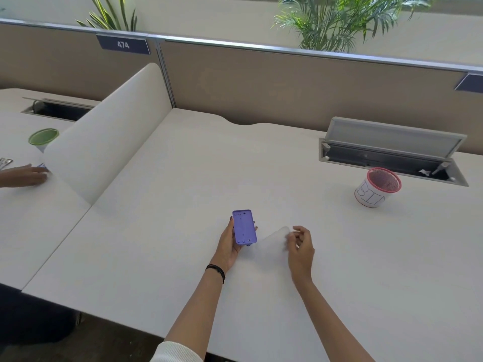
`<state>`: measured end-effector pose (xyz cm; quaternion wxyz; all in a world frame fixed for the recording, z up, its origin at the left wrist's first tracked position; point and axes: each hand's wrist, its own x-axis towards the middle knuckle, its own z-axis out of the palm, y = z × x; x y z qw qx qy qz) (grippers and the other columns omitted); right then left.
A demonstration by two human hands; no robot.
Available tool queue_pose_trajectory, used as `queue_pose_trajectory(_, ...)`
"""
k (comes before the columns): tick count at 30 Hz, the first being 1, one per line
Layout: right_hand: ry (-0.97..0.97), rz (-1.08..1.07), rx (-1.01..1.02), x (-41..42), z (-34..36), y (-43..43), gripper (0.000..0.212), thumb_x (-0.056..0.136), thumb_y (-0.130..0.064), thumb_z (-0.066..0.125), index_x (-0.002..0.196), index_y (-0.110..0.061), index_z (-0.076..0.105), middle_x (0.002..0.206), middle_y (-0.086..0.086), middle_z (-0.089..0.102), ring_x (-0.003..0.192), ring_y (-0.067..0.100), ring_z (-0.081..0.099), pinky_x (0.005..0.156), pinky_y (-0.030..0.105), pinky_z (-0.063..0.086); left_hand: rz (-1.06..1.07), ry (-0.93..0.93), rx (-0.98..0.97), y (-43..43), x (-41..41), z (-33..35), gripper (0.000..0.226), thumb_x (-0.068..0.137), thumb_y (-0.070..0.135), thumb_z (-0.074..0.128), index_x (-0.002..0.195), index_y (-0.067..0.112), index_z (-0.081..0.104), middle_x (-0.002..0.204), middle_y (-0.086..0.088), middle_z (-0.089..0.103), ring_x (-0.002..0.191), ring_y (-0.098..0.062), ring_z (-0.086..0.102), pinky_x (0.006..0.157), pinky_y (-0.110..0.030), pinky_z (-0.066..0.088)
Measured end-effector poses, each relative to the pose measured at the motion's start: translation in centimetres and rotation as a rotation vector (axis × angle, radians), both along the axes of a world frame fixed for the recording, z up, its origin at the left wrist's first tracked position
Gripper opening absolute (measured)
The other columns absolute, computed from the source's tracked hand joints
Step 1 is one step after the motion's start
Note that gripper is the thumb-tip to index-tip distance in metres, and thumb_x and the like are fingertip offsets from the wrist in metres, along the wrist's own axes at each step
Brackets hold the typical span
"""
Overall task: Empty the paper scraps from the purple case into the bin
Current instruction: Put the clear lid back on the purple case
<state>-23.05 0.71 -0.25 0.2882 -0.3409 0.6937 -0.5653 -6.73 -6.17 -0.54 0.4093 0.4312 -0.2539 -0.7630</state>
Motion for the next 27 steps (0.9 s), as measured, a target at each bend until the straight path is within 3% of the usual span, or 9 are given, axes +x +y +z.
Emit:
queue_pose_trajectory(4, 0.000, -0.099, -0.101, -0.1, 1.7, -1.5, 0.015, 0.095, -0.002, 0.048, 0.104, -0.007, 0.059, 0.084, 0.005, 0.059, 0.066, 0.002, 0.060, 0.056, 0.017, 0.054, -0.012, -0.020, -0.007, -0.1, -0.1, 0.0, 0.042, 0.099, 0.042, 0.025, 0.106, 0.023, 0.061, 0.090, 0.006, 0.076, 0.083, -0.014, 0.071, 0.051, -0.024, 0.051)
queue_pose_trajectory(9, 0.311, -0.070, -0.224, 0.2, 4.0, -2.5, 0.016, 0.092, 0.006, 0.048, 0.095, -0.002, 0.061, 0.091, 0.006, 0.057, 0.076, 0.002, 0.055, 0.065, 0.012, 0.045, 0.010, -0.056, -0.016, -0.2, -0.3, 0.1, 0.041, 0.098, 0.043, 0.028, 0.108, 0.020, 0.061, 0.093, 0.002, 0.074, 0.081, -0.015, 0.071, 0.049, -0.025, 0.051)
queue_pose_trajectory(16, 0.484, 0.073, -0.313, 1.4, 4.6, -2.9, 0.014, 0.089, -0.002, 0.050, 0.097, 0.000, 0.062, 0.091, 0.002, 0.064, 0.082, 0.009, 0.056, 0.076, 0.015, 0.045, -0.020, -0.077, -0.046, 0.0, -0.2, 0.1, 0.040, 0.099, 0.040, 0.027, 0.109, 0.019, 0.060, 0.082, 0.003, 0.075, 0.071, -0.016, 0.068, 0.050, -0.025, 0.050)
queue_pose_trajectory(19, 0.551, 0.177, -0.365, 1.6, 4.2, -2.8, 0.014, 0.084, 0.004, 0.055, 0.095, 0.000, 0.063, 0.095, 0.007, 0.069, 0.089, 0.013, 0.062, 0.083, 0.020, 0.050, -0.019, -0.074, -0.027, 0.1, 0.0, -0.1, 0.041, 0.098, 0.042, 0.029, 0.108, 0.020, 0.063, 0.092, -0.001, 0.075, 0.082, -0.019, 0.071, 0.053, -0.027, 0.053)
queue_pose_trajectory(22, 0.588, 0.241, -0.393, 1.6, 3.8, -2.8, 0.022, 0.079, 0.013, 0.059, 0.093, -0.004, 0.061, 0.098, 0.009, 0.071, 0.092, 0.014, 0.064, 0.088, 0.015, 0.047, -0.024, -0.091, -0.023, 0.0, 0.0, -0.1, 0.039, 0.098, 0.040, 0.030, 0.106, 0.020, 0.063, 0.093, -0.003, 0.075, 0.085, -0.020, 0.071, 0.053, -0.028, 0.054)
queue_pose_trajectory(24, 0.623, 0.303, -0.377, 1.8, 3.6, -2.8, 0.028, 0.077, 0.012, 0.062, 0.095, -0.009, 0.060, 0.097, 0.008, 0.072, 0.088, 0.015, 0.065, 0.083, 0.014, 0.048, -0.026, -0.108, -0.036, 0.0, -0.1, -0.1, 0.039, 0.098, 0.040, 0.031, 0.106, 0.020, 0.064, 0.092, -0.004, 0.075, 0.083, -0.021, 0.071, 0.053, -0.028, 0.054)
queue_pose_trajectory(27, 0.732, 0.410, -0.337, 2.2, 2.8, -2.7, 0.023, 0.081, 0.001, 0.062, 0.094, -0.017, 0.056, 0.091, 0.006, 0.072, 0.076, 0.021, 0.068, 0.067, 0.029, 0.055, -0.031, -0.133, -0.065, 0.0, -0.1, -0.6, 0.037, 0.096, 0.042, 0.035, 0.108, 0.023, 0.064, 0.099, -0.007, 0.072, 0.078, -0.022, 0.067, 0.058, -0.029, 0.054)
